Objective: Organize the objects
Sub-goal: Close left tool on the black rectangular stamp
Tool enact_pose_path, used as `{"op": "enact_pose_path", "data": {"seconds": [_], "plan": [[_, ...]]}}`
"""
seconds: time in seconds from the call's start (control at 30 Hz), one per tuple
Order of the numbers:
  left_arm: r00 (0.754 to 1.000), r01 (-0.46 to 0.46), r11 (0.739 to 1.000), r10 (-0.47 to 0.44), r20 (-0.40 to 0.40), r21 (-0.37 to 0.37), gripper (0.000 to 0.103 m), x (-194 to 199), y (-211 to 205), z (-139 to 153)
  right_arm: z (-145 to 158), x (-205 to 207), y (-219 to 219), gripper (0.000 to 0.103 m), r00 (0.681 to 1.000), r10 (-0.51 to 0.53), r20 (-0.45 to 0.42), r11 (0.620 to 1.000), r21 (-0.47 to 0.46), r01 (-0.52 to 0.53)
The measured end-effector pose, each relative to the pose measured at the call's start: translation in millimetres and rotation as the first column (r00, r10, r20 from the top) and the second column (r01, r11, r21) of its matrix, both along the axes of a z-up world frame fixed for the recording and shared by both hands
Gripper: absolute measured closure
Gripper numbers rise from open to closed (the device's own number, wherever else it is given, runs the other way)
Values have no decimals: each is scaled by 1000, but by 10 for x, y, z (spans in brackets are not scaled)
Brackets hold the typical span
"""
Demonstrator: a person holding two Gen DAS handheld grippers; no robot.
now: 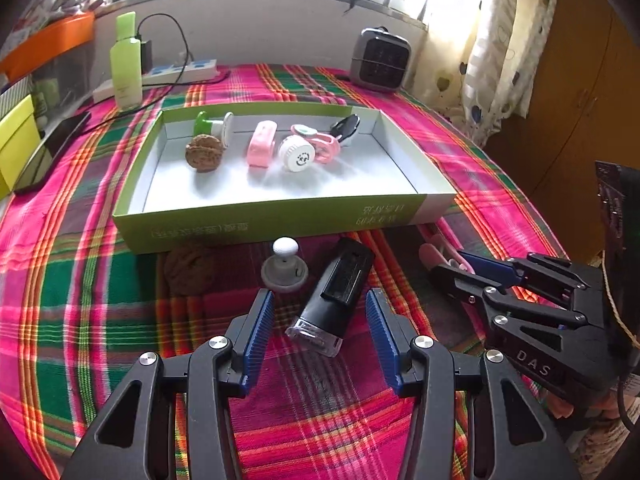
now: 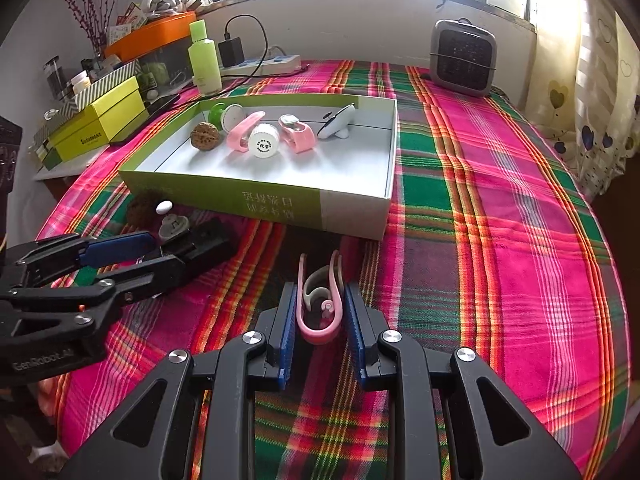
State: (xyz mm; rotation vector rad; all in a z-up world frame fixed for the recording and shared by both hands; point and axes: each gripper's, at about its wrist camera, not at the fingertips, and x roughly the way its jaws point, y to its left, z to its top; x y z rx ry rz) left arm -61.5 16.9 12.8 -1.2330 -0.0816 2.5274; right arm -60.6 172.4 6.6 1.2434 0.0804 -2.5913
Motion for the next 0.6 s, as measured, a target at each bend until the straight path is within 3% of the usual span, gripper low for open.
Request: {"op": "enact_pose_path", "data": {"seconds": [0.33, 0.6], "plan": [[999, 49, 999, -50, 21, 20, 57, 64, 209, -11, -3, 14, 146, 78, 1000, -14, 5, 1000, -22, 14], [1000, -1, 1000, 1, 19, -4, 57, -4, 257, -17, -6, 7, 185, 79, 1000, -4, 8, 999, -39, 4]]}}
